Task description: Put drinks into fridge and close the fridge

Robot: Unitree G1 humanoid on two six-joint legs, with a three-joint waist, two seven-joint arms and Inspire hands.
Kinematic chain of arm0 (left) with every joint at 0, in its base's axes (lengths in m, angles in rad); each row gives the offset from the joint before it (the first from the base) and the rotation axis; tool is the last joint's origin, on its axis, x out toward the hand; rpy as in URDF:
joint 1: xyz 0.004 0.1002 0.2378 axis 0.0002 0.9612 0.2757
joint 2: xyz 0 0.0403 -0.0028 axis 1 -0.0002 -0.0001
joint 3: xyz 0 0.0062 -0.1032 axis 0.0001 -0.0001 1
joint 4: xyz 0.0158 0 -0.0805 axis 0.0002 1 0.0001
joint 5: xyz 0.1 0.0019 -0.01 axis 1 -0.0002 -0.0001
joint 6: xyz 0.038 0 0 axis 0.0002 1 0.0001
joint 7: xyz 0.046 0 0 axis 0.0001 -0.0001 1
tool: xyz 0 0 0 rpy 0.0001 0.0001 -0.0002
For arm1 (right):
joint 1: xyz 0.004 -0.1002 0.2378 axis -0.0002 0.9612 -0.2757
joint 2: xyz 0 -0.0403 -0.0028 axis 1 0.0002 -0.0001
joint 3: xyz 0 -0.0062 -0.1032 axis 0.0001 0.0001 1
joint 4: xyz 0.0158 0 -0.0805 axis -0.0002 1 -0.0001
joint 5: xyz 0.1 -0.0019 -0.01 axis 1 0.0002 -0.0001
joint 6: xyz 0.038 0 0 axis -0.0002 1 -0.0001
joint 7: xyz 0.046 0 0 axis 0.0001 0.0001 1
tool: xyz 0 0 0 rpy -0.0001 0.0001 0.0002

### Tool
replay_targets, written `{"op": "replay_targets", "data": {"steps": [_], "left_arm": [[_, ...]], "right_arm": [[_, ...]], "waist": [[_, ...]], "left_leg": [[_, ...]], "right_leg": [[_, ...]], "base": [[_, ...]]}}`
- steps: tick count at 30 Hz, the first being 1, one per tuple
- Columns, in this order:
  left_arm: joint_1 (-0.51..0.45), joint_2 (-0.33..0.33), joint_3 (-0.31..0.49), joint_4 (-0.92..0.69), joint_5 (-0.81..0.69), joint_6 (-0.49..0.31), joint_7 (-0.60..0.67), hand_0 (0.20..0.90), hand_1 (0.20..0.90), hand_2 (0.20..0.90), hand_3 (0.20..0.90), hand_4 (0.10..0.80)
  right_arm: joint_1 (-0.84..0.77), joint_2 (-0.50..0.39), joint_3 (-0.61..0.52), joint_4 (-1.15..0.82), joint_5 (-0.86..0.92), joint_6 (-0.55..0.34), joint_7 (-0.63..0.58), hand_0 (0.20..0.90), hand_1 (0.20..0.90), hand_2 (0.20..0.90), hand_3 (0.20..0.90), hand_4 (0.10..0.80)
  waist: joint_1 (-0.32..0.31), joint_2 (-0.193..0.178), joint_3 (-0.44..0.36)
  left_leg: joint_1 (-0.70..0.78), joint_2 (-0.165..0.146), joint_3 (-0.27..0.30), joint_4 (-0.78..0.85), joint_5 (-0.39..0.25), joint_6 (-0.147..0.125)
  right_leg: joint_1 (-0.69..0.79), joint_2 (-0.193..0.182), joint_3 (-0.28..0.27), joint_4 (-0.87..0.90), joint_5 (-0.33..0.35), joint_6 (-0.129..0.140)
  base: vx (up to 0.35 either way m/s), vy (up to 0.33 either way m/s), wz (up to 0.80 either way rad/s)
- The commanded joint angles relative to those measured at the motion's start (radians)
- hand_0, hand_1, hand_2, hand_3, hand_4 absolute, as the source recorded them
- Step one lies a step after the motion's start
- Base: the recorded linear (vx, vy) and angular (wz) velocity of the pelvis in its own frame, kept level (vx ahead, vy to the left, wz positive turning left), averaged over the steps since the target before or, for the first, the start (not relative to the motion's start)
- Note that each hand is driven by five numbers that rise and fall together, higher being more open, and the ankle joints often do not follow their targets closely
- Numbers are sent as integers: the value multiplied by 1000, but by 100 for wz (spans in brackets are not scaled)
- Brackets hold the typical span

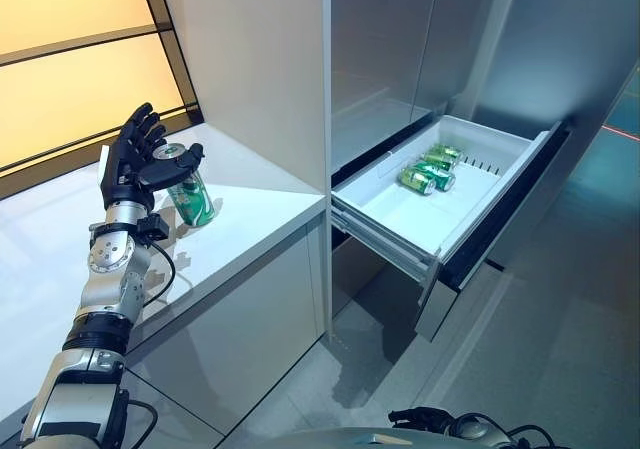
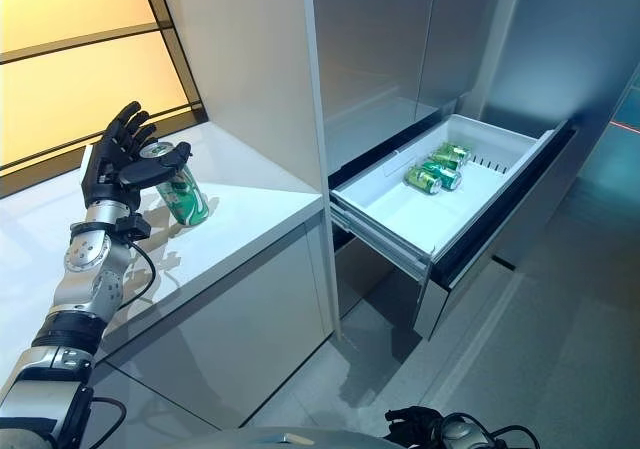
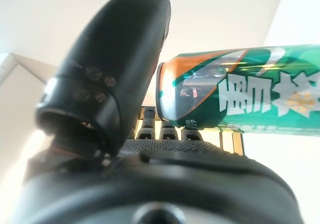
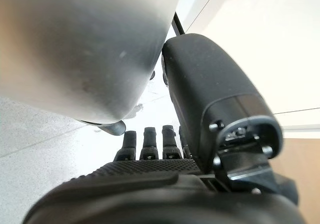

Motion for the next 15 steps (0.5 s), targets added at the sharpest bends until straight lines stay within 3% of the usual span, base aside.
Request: {"op": "replay_targets", "data": {"steps": [1, 15], "left_arm": [[-234, 93, -5, 55, 15, -58, -7, 900, 900, 900, 900, 800], [-246, 108, -12, 78, 16, -55, -18, 900, 900, 900, 900, 800]], "right_arm": [[26, -31, 61, 59, -27, 5, 21, 900, 900, 900, 900, 800], [35, -32, 62, 42, -22, 12, 19, 900, 900, 900, 900, 800]], "waist": [[-13, -3, -24], [-23, -1, -22]], "left_leg": [[14, -79, 48, 7, -116, 79], [13, -79, 56, 7, -116, 82]], "right_leg": [[-51, -43, 34, 103, -30, 59], [-58, -43, 46, 107, -27, 61]], "base": [[0, 0, 0], [1, 0, 0]]}}
